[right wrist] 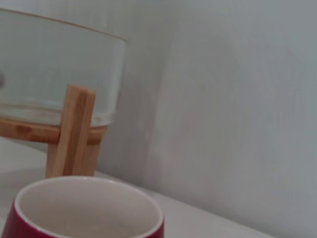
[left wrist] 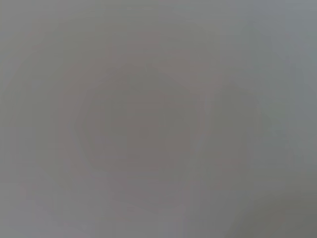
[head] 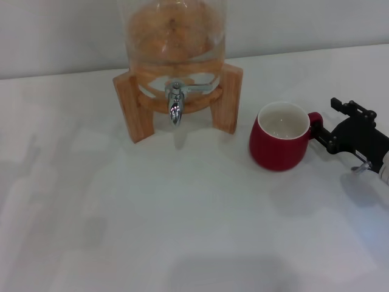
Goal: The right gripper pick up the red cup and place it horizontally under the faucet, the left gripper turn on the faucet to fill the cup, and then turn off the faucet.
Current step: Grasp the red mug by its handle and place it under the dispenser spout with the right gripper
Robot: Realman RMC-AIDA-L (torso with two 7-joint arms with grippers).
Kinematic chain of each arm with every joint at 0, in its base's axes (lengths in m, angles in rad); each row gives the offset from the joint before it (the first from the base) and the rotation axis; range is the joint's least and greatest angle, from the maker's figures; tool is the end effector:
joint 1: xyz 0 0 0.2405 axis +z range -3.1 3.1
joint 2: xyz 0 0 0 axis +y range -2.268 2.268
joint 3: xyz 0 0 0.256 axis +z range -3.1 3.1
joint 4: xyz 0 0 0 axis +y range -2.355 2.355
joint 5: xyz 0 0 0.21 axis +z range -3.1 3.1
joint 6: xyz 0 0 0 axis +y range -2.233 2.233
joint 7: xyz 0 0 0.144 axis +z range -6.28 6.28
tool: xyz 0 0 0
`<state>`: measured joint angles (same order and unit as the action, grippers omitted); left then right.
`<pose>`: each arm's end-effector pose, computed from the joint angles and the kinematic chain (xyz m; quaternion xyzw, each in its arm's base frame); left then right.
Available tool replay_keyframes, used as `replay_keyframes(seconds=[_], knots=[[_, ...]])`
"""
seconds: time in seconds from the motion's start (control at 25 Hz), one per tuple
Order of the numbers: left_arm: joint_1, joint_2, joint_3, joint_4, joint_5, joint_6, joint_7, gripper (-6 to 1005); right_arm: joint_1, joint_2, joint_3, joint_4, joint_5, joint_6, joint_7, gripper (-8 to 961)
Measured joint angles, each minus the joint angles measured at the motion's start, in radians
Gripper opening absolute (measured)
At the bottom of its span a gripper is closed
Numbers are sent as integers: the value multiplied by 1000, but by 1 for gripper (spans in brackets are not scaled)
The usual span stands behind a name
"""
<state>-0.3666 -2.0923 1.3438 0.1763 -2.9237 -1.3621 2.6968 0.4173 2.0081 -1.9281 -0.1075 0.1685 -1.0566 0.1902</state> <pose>-0.3192 0.3151 0.0163 -0.6776 -0.2097 -0.4143 0.5703 0.3581 0.3236 -0.0112 -0.7961 0.1786 0.1890 0.5465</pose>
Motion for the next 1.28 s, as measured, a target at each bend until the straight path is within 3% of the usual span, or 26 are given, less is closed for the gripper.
replay_keyframes(seconds=[0.28,1.28], knots=[[0,0,0,0,0,0,0,820,8,1,-1,0,-1,30,0,594],[0,-1,0,1,0,0,0,819,4,3,-14,-13,-4,26,-1,82]])
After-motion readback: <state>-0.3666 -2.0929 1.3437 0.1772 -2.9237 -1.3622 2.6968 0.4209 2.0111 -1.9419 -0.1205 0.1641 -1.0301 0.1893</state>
